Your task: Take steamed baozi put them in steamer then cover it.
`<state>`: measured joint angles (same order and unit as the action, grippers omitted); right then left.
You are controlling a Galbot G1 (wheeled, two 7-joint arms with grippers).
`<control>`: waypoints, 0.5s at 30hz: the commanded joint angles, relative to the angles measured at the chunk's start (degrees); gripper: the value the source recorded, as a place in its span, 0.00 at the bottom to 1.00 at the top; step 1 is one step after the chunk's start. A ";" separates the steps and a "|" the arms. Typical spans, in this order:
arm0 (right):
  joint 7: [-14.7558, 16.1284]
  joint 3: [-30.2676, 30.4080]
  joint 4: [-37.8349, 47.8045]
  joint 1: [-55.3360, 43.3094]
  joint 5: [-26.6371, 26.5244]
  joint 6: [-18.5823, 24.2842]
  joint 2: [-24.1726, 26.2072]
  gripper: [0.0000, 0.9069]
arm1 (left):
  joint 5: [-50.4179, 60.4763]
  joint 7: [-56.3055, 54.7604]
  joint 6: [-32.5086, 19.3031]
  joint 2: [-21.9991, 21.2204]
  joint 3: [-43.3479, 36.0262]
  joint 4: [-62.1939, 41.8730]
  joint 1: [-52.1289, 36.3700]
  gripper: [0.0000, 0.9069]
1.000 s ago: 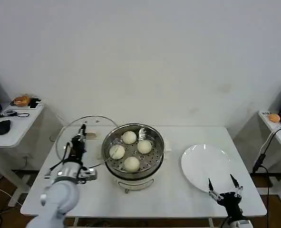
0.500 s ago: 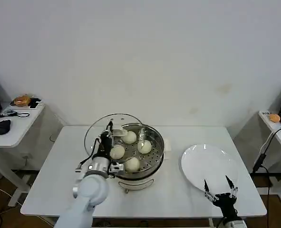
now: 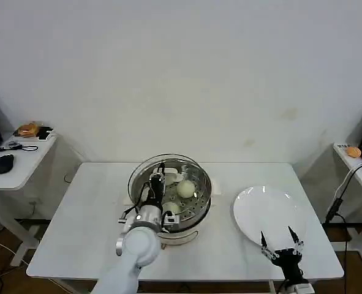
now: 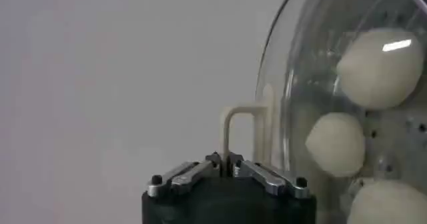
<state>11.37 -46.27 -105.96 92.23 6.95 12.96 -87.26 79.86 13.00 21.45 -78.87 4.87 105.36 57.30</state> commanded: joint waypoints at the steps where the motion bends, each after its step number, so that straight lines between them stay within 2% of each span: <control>1: 0.01 0.23 0.21 -0.13 0.22 0.11 -0.10 1.00 | 1.67 0.91 0.09 -1.37 -1.86 -0.82 -0.01 0.00; 15: 0.00 0.56 0.17 0.11 0.63 0.24 -0.28 1.00 | 2.39 1.32 -0.39 -1.06 -1.50 -0.25 0.94 0.00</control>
<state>11.38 -45.73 -105.78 92.35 7.48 13.14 -87.48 81.66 14.15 21.12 -79.47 3.65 105.02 58.07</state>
